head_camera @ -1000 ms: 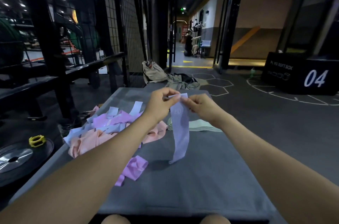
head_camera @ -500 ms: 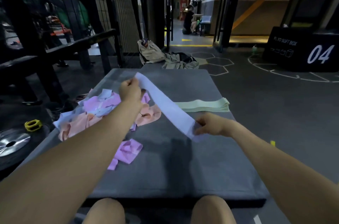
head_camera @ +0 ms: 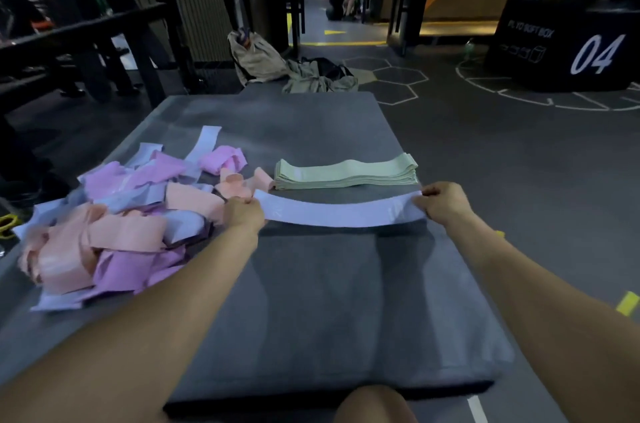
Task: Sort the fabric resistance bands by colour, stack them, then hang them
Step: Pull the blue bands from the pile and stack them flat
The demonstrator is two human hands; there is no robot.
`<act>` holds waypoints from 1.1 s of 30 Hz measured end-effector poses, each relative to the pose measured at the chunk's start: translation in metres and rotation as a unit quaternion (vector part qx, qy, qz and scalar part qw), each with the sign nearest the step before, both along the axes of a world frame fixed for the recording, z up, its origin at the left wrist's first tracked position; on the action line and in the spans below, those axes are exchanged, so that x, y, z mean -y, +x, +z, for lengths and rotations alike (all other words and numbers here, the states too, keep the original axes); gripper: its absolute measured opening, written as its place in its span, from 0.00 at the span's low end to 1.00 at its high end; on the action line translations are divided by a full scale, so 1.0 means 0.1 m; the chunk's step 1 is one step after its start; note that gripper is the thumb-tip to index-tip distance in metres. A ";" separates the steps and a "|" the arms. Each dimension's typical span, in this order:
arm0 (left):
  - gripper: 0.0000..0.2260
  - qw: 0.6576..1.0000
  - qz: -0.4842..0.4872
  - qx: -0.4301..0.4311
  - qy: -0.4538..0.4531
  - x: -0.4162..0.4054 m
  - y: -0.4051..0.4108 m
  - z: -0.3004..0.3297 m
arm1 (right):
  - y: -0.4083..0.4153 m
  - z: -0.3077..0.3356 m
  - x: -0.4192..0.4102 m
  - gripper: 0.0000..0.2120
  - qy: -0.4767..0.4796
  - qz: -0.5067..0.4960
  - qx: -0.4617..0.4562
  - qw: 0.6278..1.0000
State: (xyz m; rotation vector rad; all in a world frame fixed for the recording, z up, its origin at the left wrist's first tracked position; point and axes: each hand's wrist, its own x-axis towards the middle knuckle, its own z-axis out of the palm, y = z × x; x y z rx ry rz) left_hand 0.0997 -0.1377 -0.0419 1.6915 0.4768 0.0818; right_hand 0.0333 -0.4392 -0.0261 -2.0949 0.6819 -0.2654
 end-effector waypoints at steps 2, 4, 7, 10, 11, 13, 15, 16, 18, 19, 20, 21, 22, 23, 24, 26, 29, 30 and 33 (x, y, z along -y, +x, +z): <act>0.11 0.998 -0.023 -0.023 0.057 0.06 0.02 -0.09 | 0.06 -0.06 0.05 0.07 0.004 -0.017 0.007 1.000; 0.13 0.987 -0.047 -0.026 0.149 0.13 0.03 -0.15 | 0.12 -0.12 0.09 0.08 0.002 -0.031 0.018 0.999; 0.14 0.961 -0.072 -0.020 0.265 0.16 0.04 -0.16 | 0.18 -0.22 0.12 0.09 -0.005 -0.037 0.015 0.999; 0.12 0.942 -0.096 0.004 0.320 0.12 0.13 -0.19 | 0.18 -0.27 0.13 0.09 -0.010 -0.036 0.018 0.999; 0.11 0.937 -0.109 0.013 0.331 0.11 0.16 -0.20 | 0.17 -0.27 0.13 0.10 -0.013 -0.033 0.019 0.999; 0.10 0.931 -0.128 0.012 0.341 0.08 0.19 -0.20 | 0.16 -0.27 0.14 0.12 -0.021 -0.023 0.019 0.999; 0.08 0.928 -0.135 0.013 0.347 0.05 0.20 -0.20 | 0.14 -0.29 0.15 0.10 -0.029 -0.019 0.021 0.999; 0.07 0.928 -0.130 0.018 0.349 0.05 0.20 -0.19 | 0.13 -0.30 0.15 0.10 -0.035 -0.022 0.026 0.999; 0.10 0.932 -0.115 0.028 0.342 0.05 0.20 -0.19 | 0.12 -0.32 0.16 0.11 -0.042 -0.035 0.038 0.998; 0.10 0.936 -0.112 0.035 0.333 0.05 0.20 -0.20 | 0.12 -0.32 0.16 0.11 -0.043 -0.041 0.041 0.997; 0.09 0.939 -0.113 0.042 0.324 0.06 0.20 -0.20 | 0.12 -0.33 0.16 0.11 -0.043 -0.046 0.041 0.997; 0.08 0.940 -0.117 0.047 0.317 0.06 0.21 -0.22 | 0.13 -0.33 0.16 0.10 -0.042 -0.049 0.041 0.997; 0.07 0.941 -0.118 0.052 0.313 0.07 0.21 -0.23 | 0.14 -0.34 0.16 0.10 -0.044 -0.050 0.039 0.997; 0.06 0.942 -0.117 0.054 0.311 0.07 0.21 -0.25 | 0.14 -0.35 0.16 0.11 -0.049 -0.049 0.035 0.997; 0.05 0.942 -0.116 0.054 0.311 0.07 0.21 -0.26 | 0.14 -0.35 0.16 0.11 -0.053 -0.047 0.033 0.997; 0.03 0.940 -0.118 0.054 0.315 0.07 0.20 -0.25 | 0.13 -0.36 0.15 0.10 -0.058 -0.039 0.032 0.997; 0.03 0.938 -0.124 0.056 0.319 0.05 0.17 -0.22 | 0.11 -0.34 0.14 0.09 -0.086 -0.033 0.031 0.995; 0.03 0.936 -0.129 0.060 0.321 0.03 0.16 -0.21 | 0.11 -0.33 0.13 0.10 -0.104 -0.033 0.030 0.994; 0.04 0.923 -0.147 0.078 0.346 -0.06 0.12 -0.17 | 0.14 -0.27 0.01 0.12 -0.167 -0.028 0.033 0.985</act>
